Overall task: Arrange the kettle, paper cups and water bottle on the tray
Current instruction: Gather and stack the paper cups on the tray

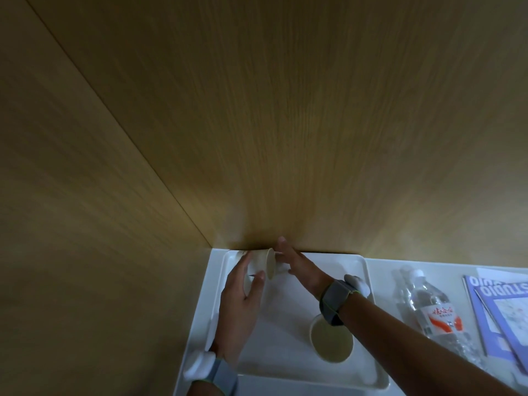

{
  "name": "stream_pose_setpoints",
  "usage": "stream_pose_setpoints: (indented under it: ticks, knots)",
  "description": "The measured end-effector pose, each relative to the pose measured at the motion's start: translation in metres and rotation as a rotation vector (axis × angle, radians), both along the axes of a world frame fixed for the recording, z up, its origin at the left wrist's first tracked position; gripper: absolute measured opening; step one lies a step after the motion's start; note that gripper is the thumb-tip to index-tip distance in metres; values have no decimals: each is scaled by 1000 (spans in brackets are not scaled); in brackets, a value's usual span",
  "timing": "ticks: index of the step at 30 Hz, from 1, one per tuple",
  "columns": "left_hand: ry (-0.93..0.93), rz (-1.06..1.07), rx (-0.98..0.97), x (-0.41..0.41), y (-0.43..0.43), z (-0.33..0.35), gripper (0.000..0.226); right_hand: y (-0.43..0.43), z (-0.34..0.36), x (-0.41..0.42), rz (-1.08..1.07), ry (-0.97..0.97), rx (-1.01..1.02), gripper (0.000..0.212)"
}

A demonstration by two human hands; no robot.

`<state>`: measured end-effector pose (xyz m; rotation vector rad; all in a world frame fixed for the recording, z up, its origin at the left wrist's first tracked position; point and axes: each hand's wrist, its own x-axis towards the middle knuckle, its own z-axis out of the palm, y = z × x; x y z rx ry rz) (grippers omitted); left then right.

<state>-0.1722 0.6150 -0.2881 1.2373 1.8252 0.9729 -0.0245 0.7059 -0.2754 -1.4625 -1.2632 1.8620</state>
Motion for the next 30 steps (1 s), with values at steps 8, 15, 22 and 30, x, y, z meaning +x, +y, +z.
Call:
stream_pose_setpoints:
  ticks: [8, 15, 22, 30]
  knots:
    - [191, 16, 121, -7, -5, -12, 54, -8, 12, -5, -46, 17, -66, 59]
    - [116, 67, 112, -11, -6, -3, 63, -16, 30, -3, -60, 121, -59, 57]
    - [100, 107, 97, -6, -12, 15, 61, -35, 42, -3, -106, 171, 66, 76]
    - [83, 24, 98, -3, -18, 33, 70, -57, 56, 13, -138, 216, 142, 82]
